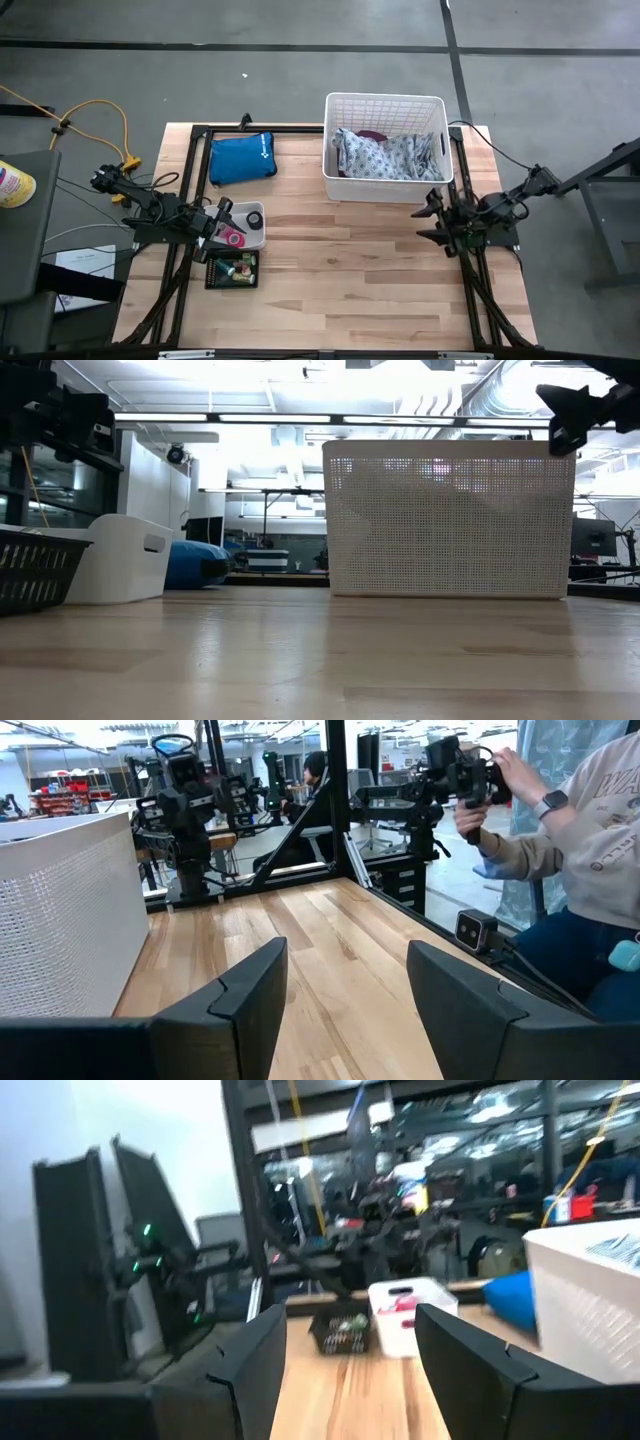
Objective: Pick & place medical supplies in basket/bin
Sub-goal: Return to Home Position
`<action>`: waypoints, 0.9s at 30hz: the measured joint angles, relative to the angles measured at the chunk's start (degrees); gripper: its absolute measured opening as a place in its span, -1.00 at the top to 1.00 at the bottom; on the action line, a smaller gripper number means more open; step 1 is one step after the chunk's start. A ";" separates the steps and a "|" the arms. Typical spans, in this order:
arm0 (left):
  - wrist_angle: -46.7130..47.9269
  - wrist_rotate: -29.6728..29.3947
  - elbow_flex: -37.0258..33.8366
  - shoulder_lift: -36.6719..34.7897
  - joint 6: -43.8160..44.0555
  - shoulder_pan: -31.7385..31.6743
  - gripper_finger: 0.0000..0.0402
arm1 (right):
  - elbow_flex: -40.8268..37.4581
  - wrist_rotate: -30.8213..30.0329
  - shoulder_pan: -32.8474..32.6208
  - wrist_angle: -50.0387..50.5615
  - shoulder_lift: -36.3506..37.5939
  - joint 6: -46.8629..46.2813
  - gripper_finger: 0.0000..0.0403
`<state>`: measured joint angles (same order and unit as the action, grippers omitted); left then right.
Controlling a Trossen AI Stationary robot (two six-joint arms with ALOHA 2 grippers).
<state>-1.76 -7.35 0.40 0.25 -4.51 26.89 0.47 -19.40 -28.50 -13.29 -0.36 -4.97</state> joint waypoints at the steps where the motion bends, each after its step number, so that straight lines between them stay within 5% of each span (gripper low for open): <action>1: 0.01 0.01 0.00 0.00 0.01 0.00 0.00 | -0.02 0.74 -0.02 0.95 0.00 -0.02 -0.05; 14: 0.00 0.00 0.00 0.00 -0.01 0.00 0.00 | -0.07 10.95 0.00 7.33 0.00 -0.02 -0.05; 27: 0.00 0.00 0.00 0.00 -0.01 0.00 0.00 | -0.13 12.35 1.30 10.92 0.00 -4.12 -0.05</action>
<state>-1.76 -7.35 0.40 0.25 -4.51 26.89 0.34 -7.05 -27.19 -2.37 -0.36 -9.09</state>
